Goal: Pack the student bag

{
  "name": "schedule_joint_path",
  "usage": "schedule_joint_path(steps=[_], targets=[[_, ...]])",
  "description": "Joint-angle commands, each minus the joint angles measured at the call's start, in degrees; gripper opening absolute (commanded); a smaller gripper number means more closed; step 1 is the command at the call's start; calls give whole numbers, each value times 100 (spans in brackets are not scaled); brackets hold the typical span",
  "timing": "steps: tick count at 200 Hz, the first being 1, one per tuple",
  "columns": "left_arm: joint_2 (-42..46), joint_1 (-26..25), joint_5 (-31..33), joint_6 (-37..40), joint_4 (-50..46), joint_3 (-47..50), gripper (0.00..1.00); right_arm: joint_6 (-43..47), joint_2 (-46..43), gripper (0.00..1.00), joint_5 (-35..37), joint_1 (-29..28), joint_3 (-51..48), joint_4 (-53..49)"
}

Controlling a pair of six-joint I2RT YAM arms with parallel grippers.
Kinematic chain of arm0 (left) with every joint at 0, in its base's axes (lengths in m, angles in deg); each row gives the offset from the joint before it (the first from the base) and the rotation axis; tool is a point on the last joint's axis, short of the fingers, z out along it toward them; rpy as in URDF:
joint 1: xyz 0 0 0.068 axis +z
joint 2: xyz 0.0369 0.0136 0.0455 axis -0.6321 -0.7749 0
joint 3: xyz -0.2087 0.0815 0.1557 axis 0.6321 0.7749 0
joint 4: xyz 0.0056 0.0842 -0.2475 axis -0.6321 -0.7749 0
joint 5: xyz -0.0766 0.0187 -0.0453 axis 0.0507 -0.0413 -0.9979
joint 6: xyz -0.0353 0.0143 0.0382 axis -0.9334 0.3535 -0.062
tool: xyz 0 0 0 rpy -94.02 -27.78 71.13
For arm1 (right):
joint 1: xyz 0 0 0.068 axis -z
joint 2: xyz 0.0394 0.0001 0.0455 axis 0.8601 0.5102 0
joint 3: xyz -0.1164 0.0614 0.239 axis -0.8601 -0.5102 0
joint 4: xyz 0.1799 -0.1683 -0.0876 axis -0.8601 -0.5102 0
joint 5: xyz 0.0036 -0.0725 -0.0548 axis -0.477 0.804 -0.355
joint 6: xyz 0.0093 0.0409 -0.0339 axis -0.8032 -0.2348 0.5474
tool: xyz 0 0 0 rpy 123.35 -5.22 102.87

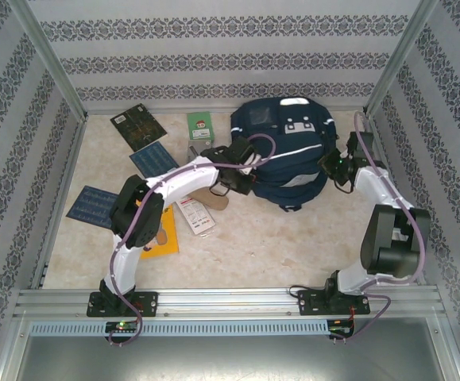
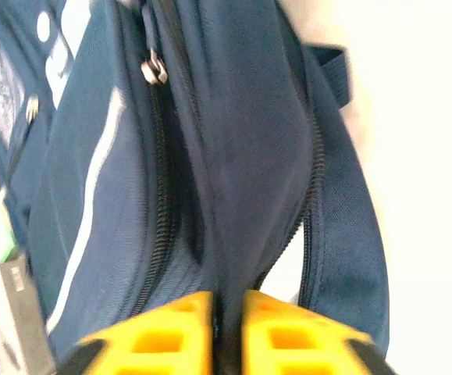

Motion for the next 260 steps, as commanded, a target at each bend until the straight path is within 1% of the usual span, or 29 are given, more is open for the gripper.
schedule_joint_path(steps=[1, 12, 38, 59, 83, 99, 122, 148, 161, 179, 194, 205, 216, 223, 233, 243, 260], targets=[[62, -510, -483, -105, 180, -97, 0, 406, 190, 35, 266, 70, 643, -22], [-78, -623, -514, -219, 241, -242, 0, 347, 117, 42, 224, 57, 674, -112], [-365, -732, -781, -427, 360, -603, 0, 108, -428, 46, 233, -82, 227, -427], [-519, -797, -822, -401, 297, -846, 0, -233, -1055, 46, 192, -316, -505, -553], [-582, -806, -911, -388, 308, -867, 0, -768, -1710, 47, 101, -699, -1352, -510], [-601, -806, -937, -373, 297, -852, 0, -1168, -2024, 47, 74, -943, -1799, -456], [-622, -806, -948, -394, 288, -836, 0, -1793, -2313, 46, 21, -1154, -2401, -186], [-626, -836, -919, -404, 294, -838, 0, -2124, -2145, 48, 78, -1256, -2741, 363], [-628, -849, -904, -378, 272, -836, 0, -2224, -1891, 51, -6, -1257, -2748, 720], [-639, -858, -891, -377, 238, -843, 0, -2432, -1557, 53, -188, -1257, -2748, 1318], [-633, -866, -881, -375, 218, -848, 0, -2529, -1277, 53, -294, -1257, -2667, 1493], [-639, -867, -848, -373, 214, -856, 0, -2550, -1114, 49, -356, -1257, -2606, 1515], [-637, -867, -829, -377, 194, -865, 0, -2558, -1036, 42, -361, -1257, -2590, 1490], [-639, -867, -816, -384, 187, -864, 0, -2553, -1027, 30, -339, -1257, -2605, 1459], [-639, -867, -772, -393, 175, -874, 0, -2539, -1069, 18, -284, -1257, -2654, 1451], [-661, -867, -660, -403, 112, -894, 0, -2505, -1130, 0, -214, -1249, -2677, 1370], [-719, -854, -293, -404, -75, -955, 0, -2409, -1275, 0, -121, -1200, -2704, 1230]])
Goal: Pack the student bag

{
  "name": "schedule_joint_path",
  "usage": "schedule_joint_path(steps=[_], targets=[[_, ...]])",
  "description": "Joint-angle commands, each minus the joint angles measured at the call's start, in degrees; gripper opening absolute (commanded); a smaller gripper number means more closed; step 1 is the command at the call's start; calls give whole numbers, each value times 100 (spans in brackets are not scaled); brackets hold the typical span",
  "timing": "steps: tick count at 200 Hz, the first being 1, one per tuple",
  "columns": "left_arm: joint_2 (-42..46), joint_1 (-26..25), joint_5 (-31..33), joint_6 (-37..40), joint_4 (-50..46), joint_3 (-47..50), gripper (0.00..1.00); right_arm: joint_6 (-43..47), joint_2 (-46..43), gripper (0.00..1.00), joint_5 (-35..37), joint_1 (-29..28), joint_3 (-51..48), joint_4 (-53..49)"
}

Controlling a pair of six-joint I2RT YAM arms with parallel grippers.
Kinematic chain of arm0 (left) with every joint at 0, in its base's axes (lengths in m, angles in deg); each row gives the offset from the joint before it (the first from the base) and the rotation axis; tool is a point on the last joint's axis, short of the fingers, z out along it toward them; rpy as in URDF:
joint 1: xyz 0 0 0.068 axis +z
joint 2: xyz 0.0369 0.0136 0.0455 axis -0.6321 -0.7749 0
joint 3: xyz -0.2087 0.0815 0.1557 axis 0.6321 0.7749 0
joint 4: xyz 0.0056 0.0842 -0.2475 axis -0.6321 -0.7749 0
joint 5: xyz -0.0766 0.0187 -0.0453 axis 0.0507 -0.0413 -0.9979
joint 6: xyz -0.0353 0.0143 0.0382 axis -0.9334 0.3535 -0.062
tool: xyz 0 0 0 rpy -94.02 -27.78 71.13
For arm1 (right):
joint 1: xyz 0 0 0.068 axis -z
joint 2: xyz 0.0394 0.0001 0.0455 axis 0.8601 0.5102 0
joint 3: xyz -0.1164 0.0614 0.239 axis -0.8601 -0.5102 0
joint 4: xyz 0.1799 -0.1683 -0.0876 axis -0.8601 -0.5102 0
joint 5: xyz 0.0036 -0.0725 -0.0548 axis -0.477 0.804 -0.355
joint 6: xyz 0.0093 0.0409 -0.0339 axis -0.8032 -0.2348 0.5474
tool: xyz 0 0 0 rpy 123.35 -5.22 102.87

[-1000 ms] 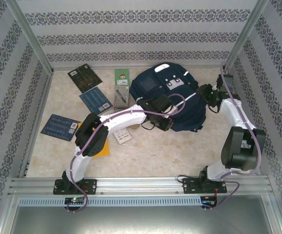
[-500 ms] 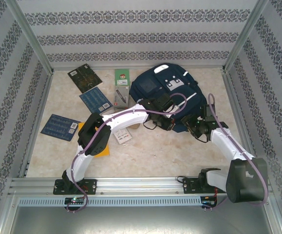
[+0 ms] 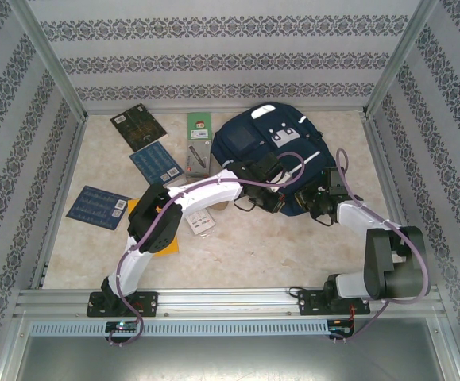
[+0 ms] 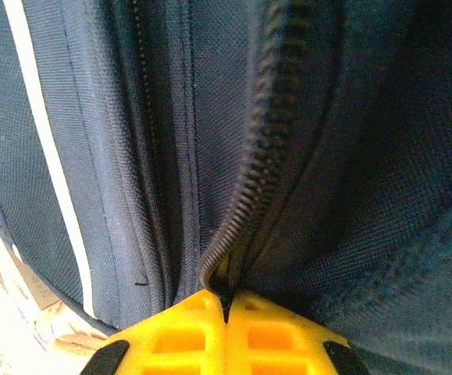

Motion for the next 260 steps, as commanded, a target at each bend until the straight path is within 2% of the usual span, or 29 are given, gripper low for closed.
schedule_joint_path(steps=[1, 30, 68, 102, 150, 169, 208, 217, 247, 260], targets=[[-107, -54, 379, -52, -194, -277, 0, 68, -163, 0, 85, 17, -51, -66], [-256, 165, 1168, -86, -708, -347, 0, 259, -503, 0, 120, 231, -51, -252], [-413, 852, 1883, -149, -980, -255, 0, 513, -916, 0, 47, 506, 4, -585], [-673, 1431, 2048, -162, -1110, -551, 0, 587, -1150, 0, 22, 648, -92, -702], [-1306, 1667, 2686, 81, -1675, -1659, 0, 611, -1135, 0, -152, 679, -103, -638], [-1357, 1737, 2665, 141, -1645, -1791, 0, 616, -1144, 0, -209, 670, -112, -583], [-1219, 1720, 2175, 308, -1486, -1759, 0, 1019, -975, 0, -353, 579, 69, -601], [-1177, 1698, 2132, 315, -1459, -1716, 0, 1297, -876, 12, -289, 507, 238, -737], [-1029, 1669, 2163, 285, -1562, -1634, 0, 2334, -295, 23, -43, 153, 1062, -988], [-925, 1667, 2160, 231, -1645, -1603, 14, 2697, 66, 29, 137, 35, 1471, -1129]])
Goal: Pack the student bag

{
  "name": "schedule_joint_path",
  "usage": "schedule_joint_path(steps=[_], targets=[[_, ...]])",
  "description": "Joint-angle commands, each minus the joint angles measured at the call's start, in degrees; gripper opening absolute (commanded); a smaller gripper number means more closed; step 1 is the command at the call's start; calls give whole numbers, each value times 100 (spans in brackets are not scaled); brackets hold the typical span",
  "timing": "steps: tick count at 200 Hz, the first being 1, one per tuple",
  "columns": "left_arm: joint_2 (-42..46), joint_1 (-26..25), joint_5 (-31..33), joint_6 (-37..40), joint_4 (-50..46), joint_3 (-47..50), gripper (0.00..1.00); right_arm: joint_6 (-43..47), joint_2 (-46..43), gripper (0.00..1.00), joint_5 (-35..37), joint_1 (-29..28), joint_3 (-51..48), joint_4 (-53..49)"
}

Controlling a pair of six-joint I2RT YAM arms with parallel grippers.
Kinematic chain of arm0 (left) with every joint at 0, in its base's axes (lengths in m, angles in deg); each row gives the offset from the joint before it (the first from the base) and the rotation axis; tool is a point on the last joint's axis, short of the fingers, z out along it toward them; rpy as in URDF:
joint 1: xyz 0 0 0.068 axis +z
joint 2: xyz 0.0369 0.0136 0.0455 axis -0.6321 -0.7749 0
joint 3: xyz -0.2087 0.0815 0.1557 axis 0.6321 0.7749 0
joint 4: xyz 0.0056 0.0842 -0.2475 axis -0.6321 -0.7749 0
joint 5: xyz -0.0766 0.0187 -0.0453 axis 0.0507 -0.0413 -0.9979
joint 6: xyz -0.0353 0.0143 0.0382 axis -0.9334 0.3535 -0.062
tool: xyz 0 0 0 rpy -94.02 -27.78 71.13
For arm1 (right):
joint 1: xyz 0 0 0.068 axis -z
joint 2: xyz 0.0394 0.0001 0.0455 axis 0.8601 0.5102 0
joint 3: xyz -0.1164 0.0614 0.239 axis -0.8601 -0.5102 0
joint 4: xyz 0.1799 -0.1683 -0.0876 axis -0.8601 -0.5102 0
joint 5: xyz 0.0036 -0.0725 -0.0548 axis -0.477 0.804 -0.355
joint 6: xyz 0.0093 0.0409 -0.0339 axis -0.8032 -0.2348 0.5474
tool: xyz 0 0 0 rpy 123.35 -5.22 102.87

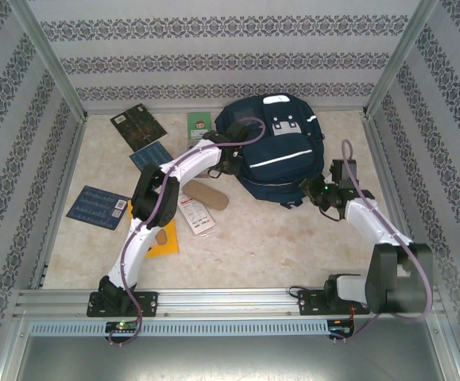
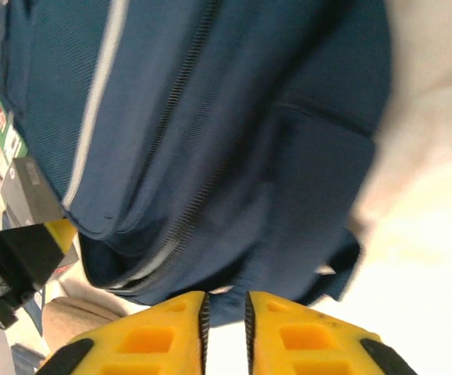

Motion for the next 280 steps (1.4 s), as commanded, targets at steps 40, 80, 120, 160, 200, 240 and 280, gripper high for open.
schedule_joint_path(steps=[40, 80, 120, 160, 200, 240, 280], targets=[[810, -65, -317, -376, -287, 403, 45, 1927, 1851, 34, 782, -230, 2044, -589], [673, -60, -535, -943, -273, 382, 45, 2319, 2645, 26, 848, -255, 2453, -957], [37, -40, -506, -1247, -484, -294, 46, 2159, 2339, 21, 699, -549, 1459, -750], [-620, -34, -550, -1211, -617, -1076, 46, 1635, 1671, 20, 646, -1277, 580, -494], [-983, -34, -737, -1098, -510, -1487, 46, 964, 1311, 20, 680, -2194, 354, -285], [-1011, -34, -936, -1038, -389, -1644, 47, 605, 1625, 24, 701, -2902, 580, -39], [-494, -17, -702, -942, -587, -1510, 57, 833, 1525, 28, 918, -2866, 797, -172]])
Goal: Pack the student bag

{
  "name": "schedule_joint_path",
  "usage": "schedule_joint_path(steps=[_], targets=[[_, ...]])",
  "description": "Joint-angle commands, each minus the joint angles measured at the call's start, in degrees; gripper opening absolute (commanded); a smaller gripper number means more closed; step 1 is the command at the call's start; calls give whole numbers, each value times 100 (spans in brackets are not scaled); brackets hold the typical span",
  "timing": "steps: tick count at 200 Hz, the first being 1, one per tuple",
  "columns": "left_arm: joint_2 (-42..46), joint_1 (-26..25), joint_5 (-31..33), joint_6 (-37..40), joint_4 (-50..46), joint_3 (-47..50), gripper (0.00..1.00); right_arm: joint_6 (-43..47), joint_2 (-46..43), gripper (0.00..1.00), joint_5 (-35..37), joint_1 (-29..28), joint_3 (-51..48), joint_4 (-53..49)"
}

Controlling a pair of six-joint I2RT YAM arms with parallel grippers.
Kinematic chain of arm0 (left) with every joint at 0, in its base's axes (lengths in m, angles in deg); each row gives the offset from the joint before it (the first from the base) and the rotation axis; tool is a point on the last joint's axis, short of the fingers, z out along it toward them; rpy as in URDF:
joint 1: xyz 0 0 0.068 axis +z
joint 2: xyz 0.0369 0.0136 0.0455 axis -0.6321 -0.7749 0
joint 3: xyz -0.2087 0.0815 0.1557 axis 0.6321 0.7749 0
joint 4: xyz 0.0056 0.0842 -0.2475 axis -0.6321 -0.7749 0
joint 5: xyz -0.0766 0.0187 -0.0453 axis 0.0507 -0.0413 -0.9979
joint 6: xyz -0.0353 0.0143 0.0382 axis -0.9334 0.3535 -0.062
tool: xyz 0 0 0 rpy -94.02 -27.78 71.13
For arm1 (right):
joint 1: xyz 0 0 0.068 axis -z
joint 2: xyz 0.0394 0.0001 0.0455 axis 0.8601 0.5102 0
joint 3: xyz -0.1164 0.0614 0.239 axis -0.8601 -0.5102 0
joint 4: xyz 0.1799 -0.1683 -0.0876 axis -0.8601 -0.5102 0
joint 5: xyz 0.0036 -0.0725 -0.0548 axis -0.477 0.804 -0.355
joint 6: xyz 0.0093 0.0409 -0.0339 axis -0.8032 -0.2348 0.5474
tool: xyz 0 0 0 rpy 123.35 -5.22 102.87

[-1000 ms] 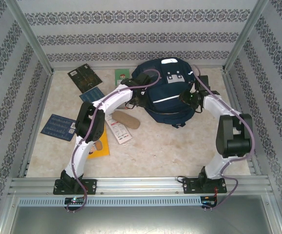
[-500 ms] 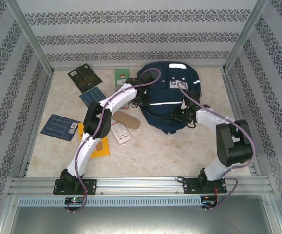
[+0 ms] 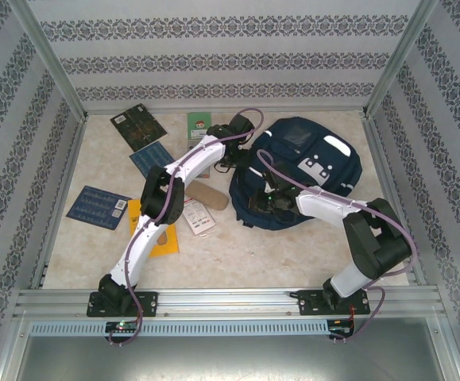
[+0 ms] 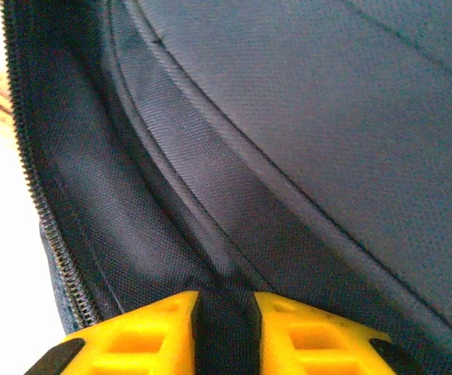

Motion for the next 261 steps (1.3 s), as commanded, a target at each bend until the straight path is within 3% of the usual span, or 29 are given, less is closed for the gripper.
schedule_joint_path(steps=[1, 22, 82, 96, 112, 132, 164, 210, 232, 261], targets=[[365, -54, -27, 112, -137, 28, 58, 51, -44, 28, 93, -7, 174, -207], [1177, -21, 178, 11, 174, 750, 75, 256, -350, 35, 356, -29, 313, -321], [3815, 439, 363, -366, 1053, 3695, 81, 453, -591, 41, 544, -358, 711, -238], [4454, 582, 495, -485, 1127, 4409, 85, 442, -496, 43, 581, -541, 842, -229], [5175, 800, 533, -695, 1251, 5279, 96, 396, -334, 45, 583, -792, 993, -175], [5903, 1143, 407, -843, 1268, 6195, 97, 314, -79, 45, 557, -1138, 1161, 35], [6807, 1824, 70, -979, 1155, 7361, 94, 100, 443, 46, 565, -1681, 1533, 174], [7568, 2984, -265, -820, 680, 8186, 87, -484, 1040, 46, 862, -2342, 1897, 455], [7571, 3398, -468, -985, 578, 8477, 76, -851, 1337, 47, 983, -2615, 2121, 507], [7553, 3493, -473, -1217, 729, 8878, 58, -1216, 1797, 52, 1129, -2860, 2306, 667]])
